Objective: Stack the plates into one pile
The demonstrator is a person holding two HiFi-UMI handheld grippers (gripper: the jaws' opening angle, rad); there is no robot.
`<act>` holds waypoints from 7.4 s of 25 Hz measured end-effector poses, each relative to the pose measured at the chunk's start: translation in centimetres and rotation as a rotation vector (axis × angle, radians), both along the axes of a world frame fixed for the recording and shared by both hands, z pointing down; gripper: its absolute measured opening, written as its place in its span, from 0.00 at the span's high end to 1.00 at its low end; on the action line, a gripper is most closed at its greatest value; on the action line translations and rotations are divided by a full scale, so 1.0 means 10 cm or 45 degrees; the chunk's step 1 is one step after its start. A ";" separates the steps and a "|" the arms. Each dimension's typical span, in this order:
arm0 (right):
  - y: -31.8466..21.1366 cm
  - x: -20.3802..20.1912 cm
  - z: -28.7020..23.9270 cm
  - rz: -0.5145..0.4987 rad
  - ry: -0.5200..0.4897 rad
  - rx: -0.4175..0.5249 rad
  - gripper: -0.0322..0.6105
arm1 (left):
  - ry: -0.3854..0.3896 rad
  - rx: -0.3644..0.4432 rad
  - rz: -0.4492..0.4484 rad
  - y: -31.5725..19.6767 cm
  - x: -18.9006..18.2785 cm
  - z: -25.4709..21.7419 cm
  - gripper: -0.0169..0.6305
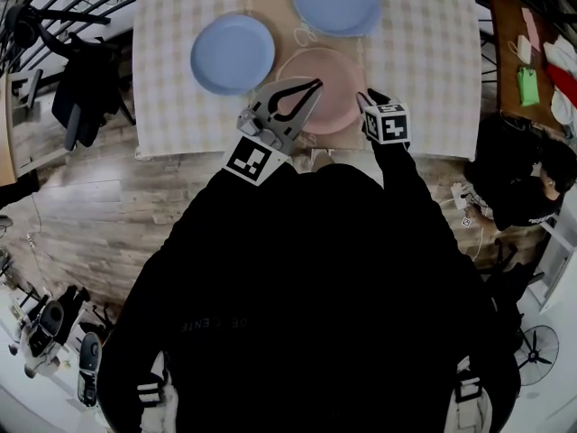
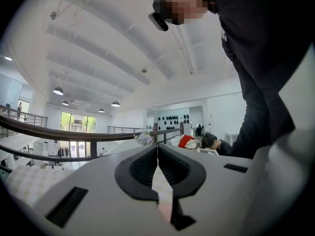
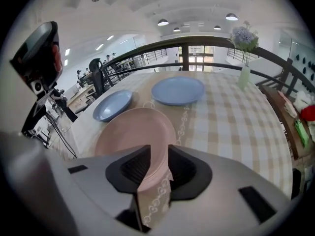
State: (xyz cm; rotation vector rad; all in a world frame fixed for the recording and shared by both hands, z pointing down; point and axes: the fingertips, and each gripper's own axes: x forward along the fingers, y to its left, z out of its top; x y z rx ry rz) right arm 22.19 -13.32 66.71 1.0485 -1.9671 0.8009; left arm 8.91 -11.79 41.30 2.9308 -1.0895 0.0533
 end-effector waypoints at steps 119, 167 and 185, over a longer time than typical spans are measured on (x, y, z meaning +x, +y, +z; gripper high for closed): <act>-0.95 -2.23 0.33 0.399 -0.506 -0.517 0.91 | 0.061 -0.007 -0.442 -0.06 -1.94 0.15 0.94; -0.88 -1.69 -0.44 0.212 -0.532 -0.141 0.74 | 0.051 -0.053 -0.287 -0.34 -1.45 0.17 0.94; -0.25 -0.55 -0.97 0.127 -0.547 0.283 0.84 | 0.003 -0.119 -0.092 -0.23 -0.49 0.24 0.94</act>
